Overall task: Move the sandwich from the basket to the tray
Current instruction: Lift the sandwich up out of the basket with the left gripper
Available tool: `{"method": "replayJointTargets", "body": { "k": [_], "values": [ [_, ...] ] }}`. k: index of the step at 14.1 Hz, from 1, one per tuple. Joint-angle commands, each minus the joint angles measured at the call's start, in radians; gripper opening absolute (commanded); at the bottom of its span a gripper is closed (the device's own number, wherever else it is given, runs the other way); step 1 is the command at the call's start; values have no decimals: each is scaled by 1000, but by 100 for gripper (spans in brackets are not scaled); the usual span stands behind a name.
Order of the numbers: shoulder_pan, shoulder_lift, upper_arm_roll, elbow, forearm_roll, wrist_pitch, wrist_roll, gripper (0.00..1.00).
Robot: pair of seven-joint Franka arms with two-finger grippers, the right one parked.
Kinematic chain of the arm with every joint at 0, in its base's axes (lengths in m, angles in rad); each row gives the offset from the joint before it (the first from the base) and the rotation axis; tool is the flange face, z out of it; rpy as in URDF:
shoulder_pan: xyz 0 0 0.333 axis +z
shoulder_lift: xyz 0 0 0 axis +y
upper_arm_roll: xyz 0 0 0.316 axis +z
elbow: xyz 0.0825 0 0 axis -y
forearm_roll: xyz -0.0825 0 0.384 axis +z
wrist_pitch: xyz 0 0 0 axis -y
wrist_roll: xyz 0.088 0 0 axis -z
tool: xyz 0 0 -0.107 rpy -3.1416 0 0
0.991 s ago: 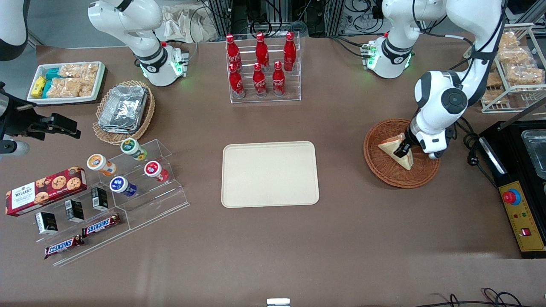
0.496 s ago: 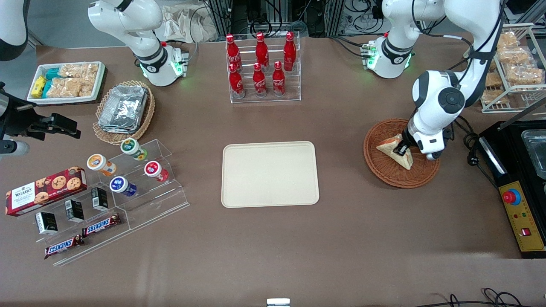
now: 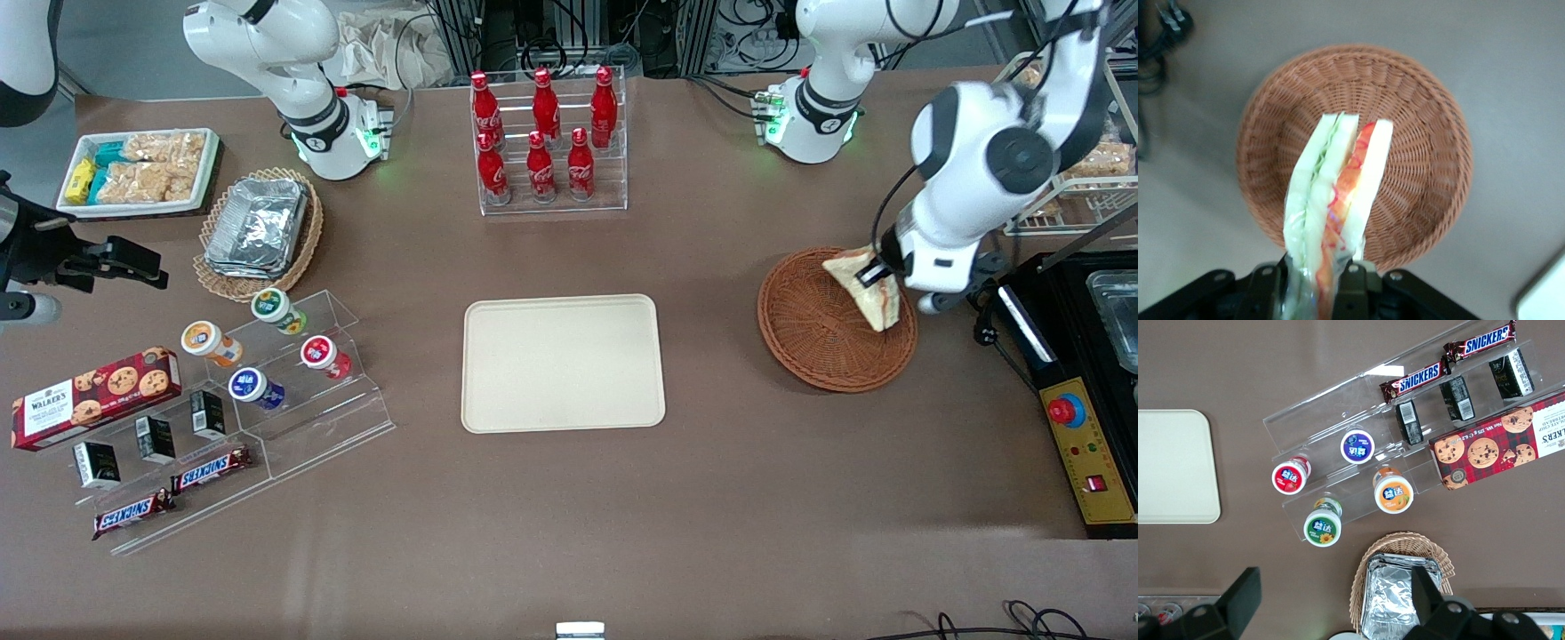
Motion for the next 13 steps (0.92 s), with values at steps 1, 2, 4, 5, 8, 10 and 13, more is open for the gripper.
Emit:
{"method": "replayJointTargets", "body": {
  "k": [1, 2, 4, 5, 8, 10, 13],
  "values": [
    [3, 33, -2, 304, 10, -294, 189, 0],
    [1, 46, -3, 396, 5, -368, 261, 0],
    [-10, 88, -11, 562, -8, -462, 382, 0],
    [-25, 123, -35, 649, -13, -505, 407, 0],
    [-42, 206, -150, 808, -24, -548, 403, 0],
    [-42, 228, -233, 821, -16, -548, 379, 0],
    [-56, 324, -376, 845, -7, -525, 157, 0]
  ]
}}
